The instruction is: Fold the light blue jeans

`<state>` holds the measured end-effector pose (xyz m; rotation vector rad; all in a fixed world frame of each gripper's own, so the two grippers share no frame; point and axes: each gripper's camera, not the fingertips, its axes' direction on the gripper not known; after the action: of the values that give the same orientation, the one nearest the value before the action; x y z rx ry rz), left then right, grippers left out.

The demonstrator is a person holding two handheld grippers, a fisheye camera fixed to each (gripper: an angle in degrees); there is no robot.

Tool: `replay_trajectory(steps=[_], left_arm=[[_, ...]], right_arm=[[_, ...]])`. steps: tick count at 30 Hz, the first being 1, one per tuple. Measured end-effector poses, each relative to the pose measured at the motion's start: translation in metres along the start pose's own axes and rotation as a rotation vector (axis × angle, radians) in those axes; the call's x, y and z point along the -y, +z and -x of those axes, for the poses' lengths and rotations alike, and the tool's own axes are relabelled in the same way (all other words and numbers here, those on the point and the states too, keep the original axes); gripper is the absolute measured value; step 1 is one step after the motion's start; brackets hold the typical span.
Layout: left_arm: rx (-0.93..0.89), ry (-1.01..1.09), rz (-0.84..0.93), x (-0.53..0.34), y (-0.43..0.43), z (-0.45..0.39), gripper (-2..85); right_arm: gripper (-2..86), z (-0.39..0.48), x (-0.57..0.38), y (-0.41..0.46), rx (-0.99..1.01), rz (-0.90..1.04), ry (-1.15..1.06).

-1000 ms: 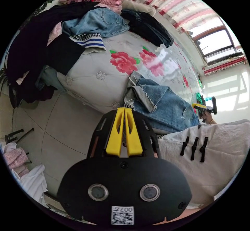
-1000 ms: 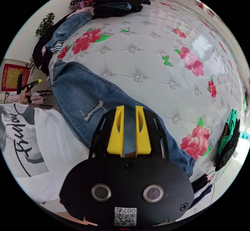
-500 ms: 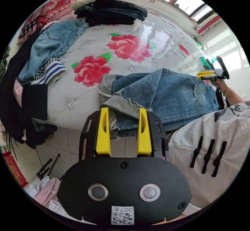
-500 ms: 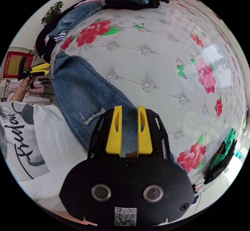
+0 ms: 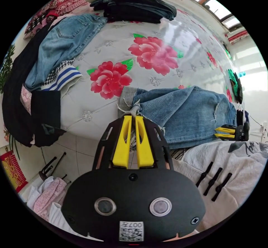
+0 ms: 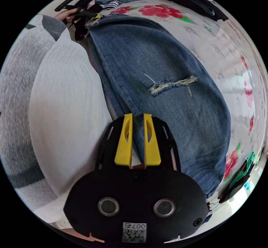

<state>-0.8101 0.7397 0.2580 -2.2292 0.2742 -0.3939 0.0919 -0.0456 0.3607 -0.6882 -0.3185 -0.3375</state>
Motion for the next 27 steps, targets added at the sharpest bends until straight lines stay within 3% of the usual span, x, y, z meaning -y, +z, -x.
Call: replay_trajectory(steps=[8, 14, 17, 23, 25, 27], left_arm=[[-0.061, 0.071, 0.016, 0.003, -0.065, -0.008, -0.2], [-0.113, -0.113, 0.175, 0.0, 0.002, 0.019, 0.3], [-0.057, -0.11, 0.179, 0.004, 0.007, 0.015, 0.4], [0.088, -0.117, 0.117, 0.001, -0.03, 0.029, 0.3], [0.073, -0.095, 0.072, 0.0, -0.043, 0.031, 2.2], [-0.059, 0.039, 0.013, 0.008, -0.053, 0.016, 6.7]], right_arm=[[0.0, -0.039, -0.039, -0.042, 0.207, -0.143, 0.024], [0.6, -0.052, -0.046, -0.001, 0.345, -0.066, 0.026], [1.7, -0.066, -0.038, 0.005, 0.418, -0.035, 0.057], [3.1, -0.16, -0.051, -0.06, 0.216, -0.221, 0.239], [3.7, -0.205, -0.041, -0.072, 0.115, -0.222, 0.286], [3.8, -0.234, -0.026, -0.073, 0.089, -0.211, 0.298]])
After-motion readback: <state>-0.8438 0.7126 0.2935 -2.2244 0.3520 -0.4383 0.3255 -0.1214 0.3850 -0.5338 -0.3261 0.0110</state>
